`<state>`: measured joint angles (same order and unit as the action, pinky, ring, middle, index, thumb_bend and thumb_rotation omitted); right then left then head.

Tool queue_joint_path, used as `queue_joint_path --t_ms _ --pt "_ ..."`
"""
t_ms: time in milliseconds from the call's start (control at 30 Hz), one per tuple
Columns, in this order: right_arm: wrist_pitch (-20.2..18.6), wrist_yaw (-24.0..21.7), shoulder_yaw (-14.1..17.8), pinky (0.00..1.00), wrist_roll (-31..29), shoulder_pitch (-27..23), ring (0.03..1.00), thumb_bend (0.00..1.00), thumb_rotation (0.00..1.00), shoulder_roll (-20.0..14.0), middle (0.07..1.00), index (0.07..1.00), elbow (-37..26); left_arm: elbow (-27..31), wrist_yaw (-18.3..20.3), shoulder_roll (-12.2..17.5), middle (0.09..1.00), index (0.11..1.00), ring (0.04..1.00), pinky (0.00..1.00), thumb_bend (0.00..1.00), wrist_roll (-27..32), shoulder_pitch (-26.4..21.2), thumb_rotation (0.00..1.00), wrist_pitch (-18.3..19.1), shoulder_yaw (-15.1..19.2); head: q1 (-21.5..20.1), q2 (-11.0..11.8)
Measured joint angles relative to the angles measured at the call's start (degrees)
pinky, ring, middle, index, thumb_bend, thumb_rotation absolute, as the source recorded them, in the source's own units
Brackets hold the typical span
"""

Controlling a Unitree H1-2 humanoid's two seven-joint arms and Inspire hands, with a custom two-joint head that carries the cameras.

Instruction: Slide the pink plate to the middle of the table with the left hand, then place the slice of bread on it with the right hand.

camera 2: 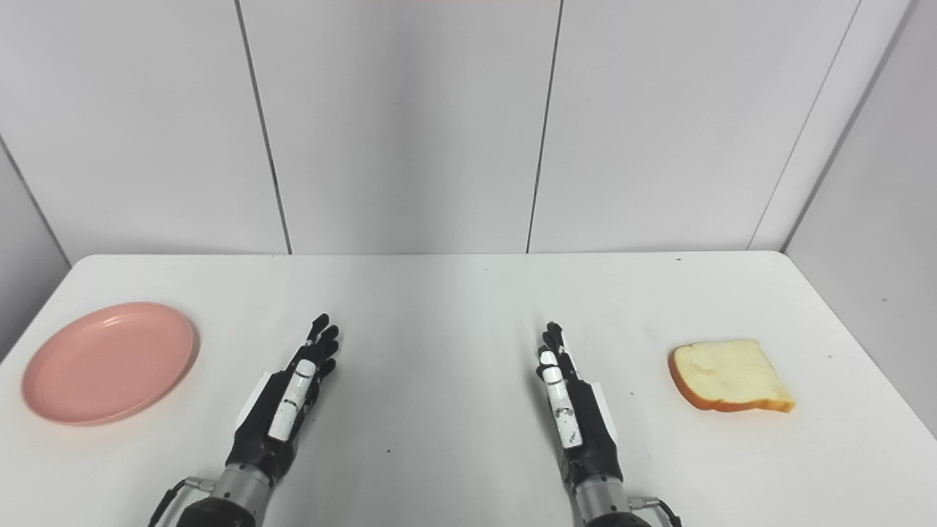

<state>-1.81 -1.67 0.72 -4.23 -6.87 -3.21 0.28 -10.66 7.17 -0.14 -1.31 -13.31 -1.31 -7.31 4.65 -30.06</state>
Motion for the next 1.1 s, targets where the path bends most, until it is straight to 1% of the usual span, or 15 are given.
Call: queue_joint_path --t_ms 33,67,100,167,200,233,267,300,333,367,433,667,800,1033,1100 --pt "0.0 0.01 0.02 0.97 -0.01 0.02 0.979 0.28 1.0 0.0 0.996 1.0 -0.01 -0.01 -0.01 -0.03 1.0 1.0 1.0 1.0 0.65 -0.03 0.0 1.0 0.01 0.01 1.49 0.53" --pt "0.0 0.01 0.04 0.98 -0.04 0.03 0.981 0.28 1.0 0.0 0.997 1.0 -0.03 -0.02 -0.07 -0.03 1.0 1.0 1.0 1.0 0.65 -0.21 0.0 1.0 0.01 -0.05 1.76 0.53" --pt "-0.01 0.01 0.12 0.98 -0.2 0.06 0.984 0.28 1.0 0.0 0.999 1.0 -0.08 -0.02 -0.15 -0.03 1.0 1.0 1.0 1.0 0.67 -0.53 0.0 1.0 0.02 -0.22 3.77 1.14" --pt "-0.01 -0.03 0.29 0.99 -0.52 0.16 0.988 0.28 1.0 -0.08 1.0 1.0 -0.39 -0.07 -0.44 -0.04 1.0 1.0 1.0 1.0 0.68 -1.4 -0.01 1.0 0.02 -0.65 3.79 1.15" --pt "-0.01 -0.14 0.34 0.99 -0.72 0.2 0.99 0.28 1.0 -0.23 1.0 1.0 -0.43 -0.18 -0.47 -0.04 1.0 1.0 1.0 1.0 0.69 -1.57 -0.03 1.0 0.02 -0.81 5.96 1.76" --pt "-0.01 -0.31 0.38 1.0 -0.94 0.22 0.996 0.28 1.0 -0.48 1.0 1.0 -0.44 -0.44 -0.54 -0.04 1.0 1.0 1.0 1.0 0.72 -2.04 -0.05 1.0 -0.02 -1.0 5.99 1.76" --pt "-0.03 -0.53 0.43 1.0 -1.28 0.23 0.998 0.28 1.0 -0.75 1.0 1.0 -0.47 -0.57 -0.79 -0.04 1.0 1.0 1.0 1.0 0.73 -2.63 -0.11 1.0 -0.18 -1.27 8.34 2.63" --pt "-0.06 -0.88 0.46 1.0 -1.53 0.23 0.999 0.26 1.0 -1.08 1.0 1.0 -0.52 -0.8 -1.1 -0.03 1.0 1.0 1.0 1.0 0.78 -3.26 -0.21 1.0 -0.41 -1.59 8.36 2.64" --pt "-0.06 -1.25 0.48 1.0 -1.68 0.28 1.0 0.26 1.0 -1.46 1.0 1.0 -0.52 -1.13 -1.52 0.0 1.0 1.0 1.0 1.0 0.8 -4.29 -0.45 1.0 -0.58 -2.09 10.36 3.42" --pt "-0.05 -1.63 0.5 1.0 -1.89 0.3 1.0 0.26 1.0 -1.83 1.0 1.0 -0.47 -1.4 -1.69 0.01 1.0 1.0 1.0 1.0 0.81 -5.0 -0.7 1.0 -0.6 -2.45 11.86 4.04" --pt "0.01 -2.25 0.64 1.0 -2.27 0.3 1.0 0.23 1.0 -2.32 1.0 1.0 -0.25 -1.87 -2.04 -0.07 1.0 1.0 1.0 1.0 0.81 -5.4 -1.0 1.0 -0.61 -2.72 12.84 4.48" --pt "-0.02 -3.03 1.38 1.0 -3.9 0.29 1.0 0.2 1.0 -2.5 1.0 1.0 0.02 -3.47 -3.41 -0.51 1.0 1.0 1.0 1.0 0.79 -6.95 -1.61 1.0 -2.29 -3.33 14.86 4.93" --pt "-0.05 -3.04 1.59 1.0 -4.76 0.31 1.0 0.19 1.0 -2.45 1.0 1.0 -0.03 -3.75 -3.66 -0.62 1.0 1.0 1.0 1.0 0.78 -7.28 -1.79 1.0 -2.34 -3.49 14.51 4.58" --pt "-0.92 -2.88 1.58 1.0 -4.51 0.38 1.0 0.19 1.0 -2.44 1.0 1.0 -0.76 -3.79 -3.63 -0.93 1.0 1.0 1.0 1.0 0.8 -6.37 -1.84 1.0 -2.33 -3.02 13.9 4.05" --pt "-1.3 -2.74 1.58 1.0 -4.46 0.4 1.0 0.18 1.0 -2.4 1.0 1.0 -1.04 -3.74 -3.63 -0.93 1.0 1.0 1.0 1.0 0.82 -6.32 -1.84 1.0 -2.26 -3.02 13.98 3.96"
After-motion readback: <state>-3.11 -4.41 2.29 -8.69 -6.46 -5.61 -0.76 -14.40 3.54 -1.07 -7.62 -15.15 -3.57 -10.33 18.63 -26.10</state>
